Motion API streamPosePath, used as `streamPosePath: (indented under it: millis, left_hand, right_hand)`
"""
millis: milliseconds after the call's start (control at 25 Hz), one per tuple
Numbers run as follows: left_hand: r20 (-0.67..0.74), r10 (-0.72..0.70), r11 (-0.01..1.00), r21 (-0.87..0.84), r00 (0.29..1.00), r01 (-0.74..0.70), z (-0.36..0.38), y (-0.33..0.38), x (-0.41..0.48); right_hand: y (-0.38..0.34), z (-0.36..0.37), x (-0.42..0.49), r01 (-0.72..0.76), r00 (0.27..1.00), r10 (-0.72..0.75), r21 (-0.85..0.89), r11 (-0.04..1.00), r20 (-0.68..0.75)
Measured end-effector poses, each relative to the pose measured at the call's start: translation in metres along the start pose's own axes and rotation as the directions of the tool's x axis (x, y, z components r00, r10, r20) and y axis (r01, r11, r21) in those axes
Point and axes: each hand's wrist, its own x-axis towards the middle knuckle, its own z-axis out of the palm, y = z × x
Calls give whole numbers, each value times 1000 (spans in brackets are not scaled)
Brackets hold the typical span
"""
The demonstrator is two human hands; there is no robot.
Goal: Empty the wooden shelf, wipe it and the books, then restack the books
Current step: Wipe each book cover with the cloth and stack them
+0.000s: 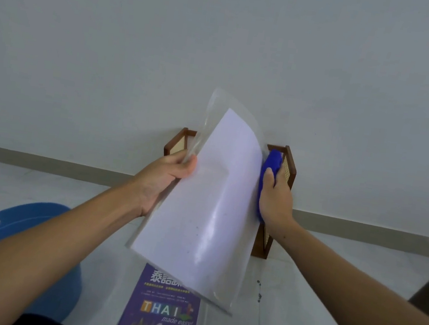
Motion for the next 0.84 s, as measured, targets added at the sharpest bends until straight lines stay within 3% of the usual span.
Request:
streamPosePath:
  millis: [120,280,320,400,480,520,640,840]
  left_hand:
    - [1,-7,998,70,1000,6,0,-1,0]
    - [17,5,976,217,1000,-9,5,-3,0]
    - [11,12,964,264,1000,-15,6,-5,1]
    - [-11,4,926,379,1000,1,8,-10,2]
    - [-13,-53,866,497,999,52,9,-18,6]
    - [-12,-81,830,552,997,74,11,-21,6]
    - [35,-125,742,667,992,70,19,-30,7]
    - [250,-264,650,760,931,-20,25,-44,13]
  right_hand:
    - [13,-6,7,-159,980,142,-119,980,-137]
    - [23,-22,9,-324,943,284,-286,902,-172]
    - [25,-25,9,-376,924,342,-251,892,-170]
    - [23,-26,6,-495,865,491,-17,869,-100]
    - [14,-23,-3,-595,800,595,242,766,83]
    - [9,-20,-8,-626,778,605,292,723,168]
    - [-2,-13,-20,-629,777,584,308,714,233]
    - [-17,-26,-21,-576,817,522,387,720,244]
